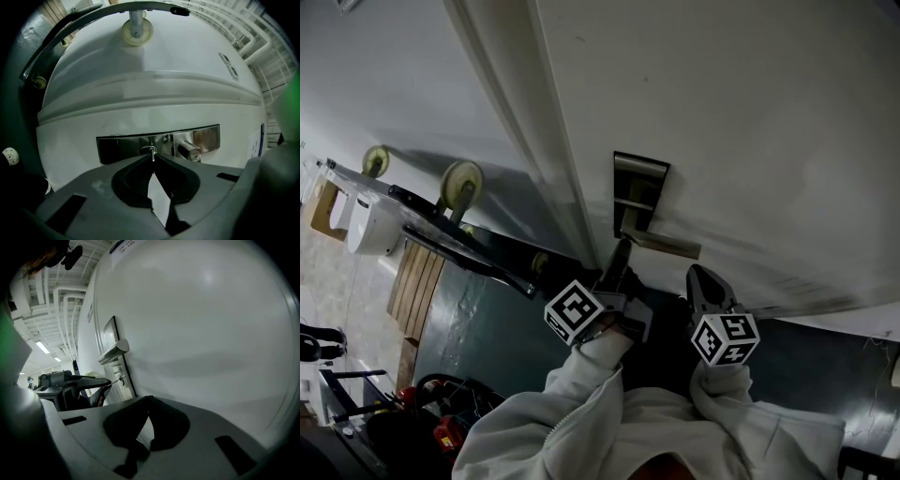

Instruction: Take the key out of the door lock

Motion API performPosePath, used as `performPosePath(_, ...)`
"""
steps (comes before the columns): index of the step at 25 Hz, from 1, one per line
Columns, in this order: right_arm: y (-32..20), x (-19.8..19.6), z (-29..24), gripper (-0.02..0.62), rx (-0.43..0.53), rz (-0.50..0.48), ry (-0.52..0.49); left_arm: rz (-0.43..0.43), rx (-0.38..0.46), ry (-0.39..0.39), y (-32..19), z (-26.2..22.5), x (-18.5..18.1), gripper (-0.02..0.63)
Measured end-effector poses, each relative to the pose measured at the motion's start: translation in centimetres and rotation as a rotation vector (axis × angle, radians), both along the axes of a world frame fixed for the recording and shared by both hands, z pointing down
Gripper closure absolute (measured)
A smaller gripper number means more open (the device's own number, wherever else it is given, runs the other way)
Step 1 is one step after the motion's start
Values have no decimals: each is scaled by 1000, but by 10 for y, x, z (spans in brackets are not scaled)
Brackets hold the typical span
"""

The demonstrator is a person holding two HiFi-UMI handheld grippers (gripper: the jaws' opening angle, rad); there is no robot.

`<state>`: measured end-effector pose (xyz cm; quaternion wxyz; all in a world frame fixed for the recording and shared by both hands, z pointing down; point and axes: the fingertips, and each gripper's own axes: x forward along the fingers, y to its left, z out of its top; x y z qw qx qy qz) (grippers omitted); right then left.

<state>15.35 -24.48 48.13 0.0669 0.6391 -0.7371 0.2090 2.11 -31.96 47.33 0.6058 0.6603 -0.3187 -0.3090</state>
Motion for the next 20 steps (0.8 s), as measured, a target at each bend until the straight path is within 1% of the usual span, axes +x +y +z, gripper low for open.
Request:
performPosePath(4, 0, -1, 1, 543, -2, -2, 1, -4, -41, 67, 4, 1, -1, 581)
performPosePath(6, -1, -2, 2, 543, -3, -3, 0, -3, -38, 90, 6, -1, -1, 581)
performPosePath(9, -1, -5, 3, 543, -2, -9, -1, 9, -19, 72, 9, -1, -2, 581)
performPosePath(15, -3, -9, 1, 543, 3, -18, 4, 31, -5, -10, 12, 3, -6, 581)
performPosePath(18, -3, -10, 1, 543, 2, -19, 6, 37, -1, -24, 17, 3, -8, 581)
performPosePath(20, -4, -10, 1, 543, 1, -19, 7, 44, 0, -19, 20, 3, -9, 581)
